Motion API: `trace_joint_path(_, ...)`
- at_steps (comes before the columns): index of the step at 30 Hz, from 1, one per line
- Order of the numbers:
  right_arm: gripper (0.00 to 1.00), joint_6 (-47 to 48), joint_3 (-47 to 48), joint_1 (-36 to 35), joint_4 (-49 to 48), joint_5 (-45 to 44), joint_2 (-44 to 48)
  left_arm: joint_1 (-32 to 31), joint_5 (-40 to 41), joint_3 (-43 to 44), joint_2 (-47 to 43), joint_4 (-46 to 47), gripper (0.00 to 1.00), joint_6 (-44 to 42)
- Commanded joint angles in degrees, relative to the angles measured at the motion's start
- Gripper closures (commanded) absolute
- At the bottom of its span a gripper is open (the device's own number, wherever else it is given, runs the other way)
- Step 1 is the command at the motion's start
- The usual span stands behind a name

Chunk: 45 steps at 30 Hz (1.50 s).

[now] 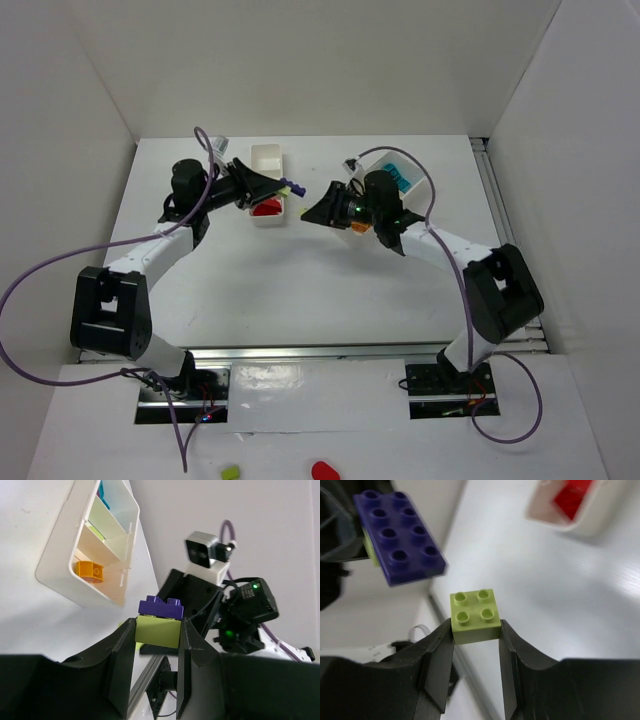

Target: Sort the legos into containers by color

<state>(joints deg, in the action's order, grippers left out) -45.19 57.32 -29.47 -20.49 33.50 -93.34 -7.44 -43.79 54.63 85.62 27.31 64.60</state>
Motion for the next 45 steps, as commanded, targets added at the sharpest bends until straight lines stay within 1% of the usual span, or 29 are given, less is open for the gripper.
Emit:
trace_joint_path(1, 0.75, 13.67, 1.57, 2.66, 16.49, -15.82, 10.52, 1.55, 0.19, 2.5, 0.33, -0.76, 1.0, -1.75)
trace_joint_path(3, 0.75, 16.18, 2.09, 4.68, 22.74, -21.78, 12.91, 2.08, 0.89, 3.02, 0.33, -4.17, 1.0, -2.71)
trace_joint_path(4, 0.75, 16.88, 2.09, 7.47, 23.82, -25.11, 13.79, 2.08, 0.9, 3.63, 1.03, -5.24, 1.0, -3.85)
trace_joint_path(5, 0.75, 17.93, 2.79, 8.81, 25.05, -26.28, 13.8, 2.08, 1.51, 4.42, 1.73, -6.64, 1.0, -4.56)
trace_joint_path(6, 0.75, 18.99, 5.58, 10.12, 28.45, -27.25, 13.02, 2.08, 1.51, 5.04, 1.74, -8.05, 1.0, -5.35)
trace_joint_path(7, 0.75, 20.13, 7.26, 12.14, 30.14, -28.13, 11.7, 2.08, 1.51, 5.66, 2.43, -11.02, 1.0, -6.23)
trace_joint_path(10, 0.75, 24.34, 14.47, 14.17, 34.28, -30.24, 2.76, 2.08, 2.83, 7.68, 3.06, -17.44, 1.0, -9.75)
trace_joint_path(13, 0.75, 26.02, 21.92, 14.79, 37.28, -34.63, -4.36, 2.08, 3.44, 7.68, 2.19, -18.08, 1.0, -11.07)
trace_joint_path(15, 0.75, 26.03, 25.99, 15.32, 38.06, -34.11, -7.11, 2.08, 3.45, 7.68, 2.18, -18.78, 1.0, -11.07)
trace_joint_path(17, 0.72, 26.73, 30.19, 15.32, 40.69, -34.11, -11.76, 2.08, 3.45, 7.68, 1.65, -19.75, 1.0, -11.6)
trace_joint_path(19, 0.72, 26.73, 32.06, 15.32, 42.28, -34.11, -15.18, 2.08, 2.93, 7.68, 1.65, -19.75, 1.0, -11.6)
trace_joint_path(21, 0.69, 26.73, 32.06, 15.32, 42.29, -34.64, -15.73, 2.08, 2.31, 9.08, 1.65, -20.98, 1.0, -11.6)
trace_joint_path(22, 0.59, 26.73, 32.06, 15.32, 41.59, -34.64, -16.34, 2.08, 2.31, 9.09, 2.26, -20.98, 1.0, -11.6)
trace_joint_path(24, 0.53, 26.73, 32.06, 15.32, 41.58, -35.51, -17.04, 2.6, 1.69, 10.23, 2.27, -21.5, 1.0, -12.13)
trace_joint_path(25, 0.43, 26.73, 32.06, 15.32, 41.58, -35.52, -17.05, 2.61, 1.69, 10.23, 2.88, -21.51, 1.0, -12.13)
trace_joint_path(27, 0.28, 26.73, 33.29, 15.32, 42.28, -36.4, -17.67, 2.61, 1.08, 11.46, 3.49, -22.03, 1.0, -12.74)
trace_joint_path(28, 0.23, 26.73, 33.3, 15.32, 42.29, -37.09, -17.67, 2.61, 0.47, 11.46, 3.5, -22.56, 1.0, -12.74)
trace_joint_path(29, 0.19, 27.25, 33.9, 15.32, 42.9, -37.1, -17.67, 2.61, -0.15, 12.16, 3.5, -22.56, 1.0, -12.74)
trace_joint_path(30, 0.17, 27.26, 33.91, 15.32, 42.9, -37.1, -17.67, 2.61, -0.15, 12.77, 4.11, -22.56, 1.0, -12.74)
trace_joint_path(33, 0.17, 27.26, 33.91, 14.8, 42.9, -36.58, -14.17, 2.61, -1.29, 12.78, 4.64, -21.26, 1.0, -11.96)
trace_joint_path(34, 0.17, 27.78, 32.26, 14.8, 41.6, -35.53, -12.85, 2.61, -1.99, 12.78, 4.64, -20.29, 1.0, -11.34)
trace_joint_path(35, 0.19, 27.79, 31.28, 14.8, 40.54, -33.69, -11.35, 2.61, -2.61, 12.78, 4.64, -19.23, 1.0, -10.64)
trace_joint_path(36, 0.21, 27.79, 30.06, 14.8, 38.96, -27.93, -8.03, 2.61, -3.83, 12.17, 5.34, -18.09, 1.0, -8.89)
trace_joint_path(38, 0.21, 27.79, 25.85, 14.8, 32.47, -18.08, -4.94, 2.61, -5.42, 12.17, 5.95, -14.4, 1.0, -7.48)
trace_joint_path(39, 0.21, 26.39, 24.52, 15.32, 29.83, -7.24, -3.09, 2.61, -7.78, 12.17, 7.0, -13.09, 1.0, -5.99)
trace_joint_path(40, 0.19, 25.68, 23.55, 15.32, 25.54, -1.82, -3.08, 2.61, -9.37, 12.17, 7.88, -10.46, 1.0, -5.28)
trace_joint_path(41, 0.16, 24.72, 23.02, 15.32, 23.85, 3.37, -3.08, 2.61, -11.12, 12.86, 8.85, -9.13, 1.0, -4.75)
trace_joint_path(42, 0.15, 22.97, 23.01, 15.32, 22.53, 11.86, -4.12, 2.61, -15.23, 13.74, 11.47, -8.33, 1.0, -4.14)
trace_joint_path(45, 0.15, 22.16, 23.01, 14.01, 19.88, 21.57, -5.8, 2.61, -20.87, 16.99, 15.43, -9.02, 1.0, -4.13)
